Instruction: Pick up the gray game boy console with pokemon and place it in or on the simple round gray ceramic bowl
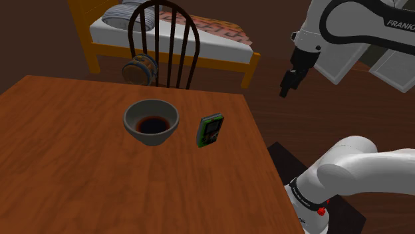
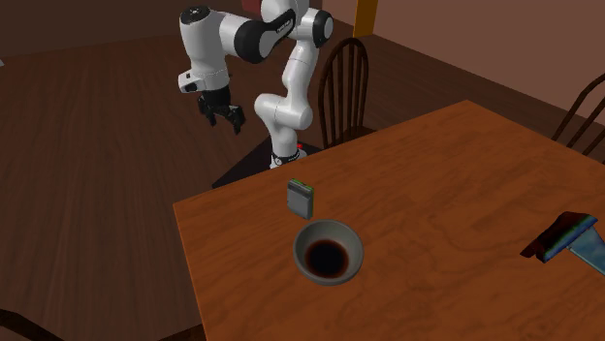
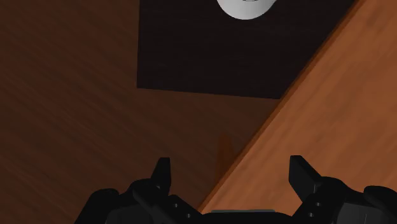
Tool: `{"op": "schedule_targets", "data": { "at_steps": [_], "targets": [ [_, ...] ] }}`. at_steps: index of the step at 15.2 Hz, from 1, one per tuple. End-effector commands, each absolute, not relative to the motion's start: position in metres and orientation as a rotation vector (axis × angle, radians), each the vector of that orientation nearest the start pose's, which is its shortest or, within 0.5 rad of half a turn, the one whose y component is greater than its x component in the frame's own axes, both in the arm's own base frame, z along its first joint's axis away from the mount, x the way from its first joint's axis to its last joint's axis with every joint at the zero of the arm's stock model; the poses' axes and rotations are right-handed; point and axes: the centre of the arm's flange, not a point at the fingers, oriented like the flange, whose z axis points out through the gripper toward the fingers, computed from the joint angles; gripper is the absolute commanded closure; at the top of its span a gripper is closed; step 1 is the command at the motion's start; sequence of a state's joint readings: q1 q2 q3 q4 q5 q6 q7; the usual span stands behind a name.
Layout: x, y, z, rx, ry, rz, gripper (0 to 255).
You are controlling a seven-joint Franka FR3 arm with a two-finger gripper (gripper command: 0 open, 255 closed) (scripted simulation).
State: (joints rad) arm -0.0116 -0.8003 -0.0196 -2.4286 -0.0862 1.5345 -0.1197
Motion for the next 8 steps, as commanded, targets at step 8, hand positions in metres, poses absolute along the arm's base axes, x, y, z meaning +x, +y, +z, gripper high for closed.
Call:
{"op": "schedule_targets", "data": {
  "at_steps": [8],
  "targets": [
    [0.321, 0.063, 0.544, -3.163, -0.335, 0.12, 0]
  ]
}}
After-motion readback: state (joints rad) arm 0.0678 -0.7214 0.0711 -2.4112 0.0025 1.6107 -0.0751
